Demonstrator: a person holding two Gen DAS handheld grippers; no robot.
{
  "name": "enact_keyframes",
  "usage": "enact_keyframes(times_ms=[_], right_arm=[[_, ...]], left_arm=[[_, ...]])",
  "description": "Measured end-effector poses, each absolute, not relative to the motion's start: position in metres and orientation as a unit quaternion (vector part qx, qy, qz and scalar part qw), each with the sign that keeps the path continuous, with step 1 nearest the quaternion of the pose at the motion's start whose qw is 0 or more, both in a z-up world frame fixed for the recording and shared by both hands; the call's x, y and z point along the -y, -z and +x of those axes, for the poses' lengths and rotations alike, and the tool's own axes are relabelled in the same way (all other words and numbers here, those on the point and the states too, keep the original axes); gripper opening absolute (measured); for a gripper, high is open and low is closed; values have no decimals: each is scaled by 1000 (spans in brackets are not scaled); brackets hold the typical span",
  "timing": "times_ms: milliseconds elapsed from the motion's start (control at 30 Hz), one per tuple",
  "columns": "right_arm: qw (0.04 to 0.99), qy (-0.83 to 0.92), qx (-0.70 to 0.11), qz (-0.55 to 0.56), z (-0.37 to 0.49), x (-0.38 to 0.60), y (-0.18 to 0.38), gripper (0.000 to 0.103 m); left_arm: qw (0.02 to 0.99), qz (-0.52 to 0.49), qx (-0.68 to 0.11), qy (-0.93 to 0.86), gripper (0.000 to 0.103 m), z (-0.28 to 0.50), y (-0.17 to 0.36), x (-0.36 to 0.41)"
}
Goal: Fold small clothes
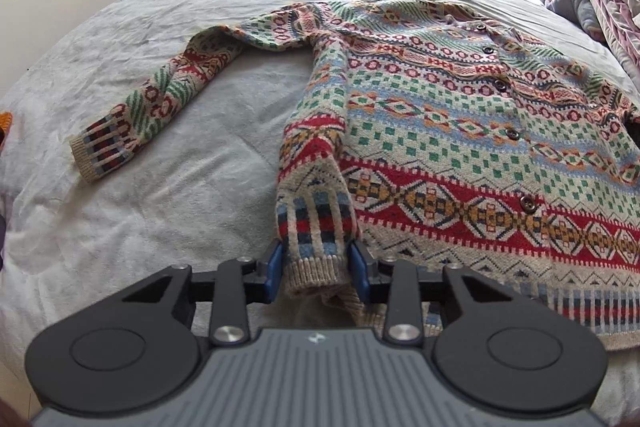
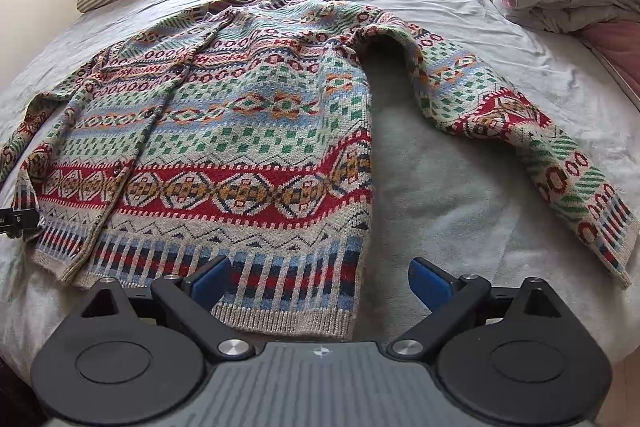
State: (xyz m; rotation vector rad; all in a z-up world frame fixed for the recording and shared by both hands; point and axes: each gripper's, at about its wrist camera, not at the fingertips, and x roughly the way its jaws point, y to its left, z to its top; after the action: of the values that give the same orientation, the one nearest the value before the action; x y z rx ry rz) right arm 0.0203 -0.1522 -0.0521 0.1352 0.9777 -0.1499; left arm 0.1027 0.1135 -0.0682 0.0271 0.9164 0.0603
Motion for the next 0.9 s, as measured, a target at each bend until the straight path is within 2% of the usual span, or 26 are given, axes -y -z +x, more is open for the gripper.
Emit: enact_keyframes(times_ms=[100, 233, 333, 433, 533, 600, 667, 900], right_arm=[[878, 72, -469, 64, 20, 152, 52, 96], [878, 71, -470, 61, 20, 151, 53, 97], [877, 70, -471, 58, 22, 148, 54, 97], [876, 71, -475, 52, 23, 146, 56, 97], [873, 73, -479, 56, 24, 147, 58, 97], [871, 70, -481, 65, 24, 151, 59, 97], [869, 68, -485, 77, 24, 155, 62, 96], [858, 44, -487, 156, 16, 178, 68, 94]], left_arm=[[898, 48, -430, -77, 28, 100, 66, -121], [901, 56, -418, -104, 28, 95, 61, -133], [904, 52, -412, -101, 30, 91, 57, -137], [907, 36, -412, -84, 36, 90, 55, -139], [909, 23, -411, -71, 54, 92, 55, -139], [911, 12, -410, -56, 83, 94, 56, -141], [908, -24, -419, -21, 96, 100, 58, -152], [850, -233, -464, 86, 94, 131, 81, -221]])
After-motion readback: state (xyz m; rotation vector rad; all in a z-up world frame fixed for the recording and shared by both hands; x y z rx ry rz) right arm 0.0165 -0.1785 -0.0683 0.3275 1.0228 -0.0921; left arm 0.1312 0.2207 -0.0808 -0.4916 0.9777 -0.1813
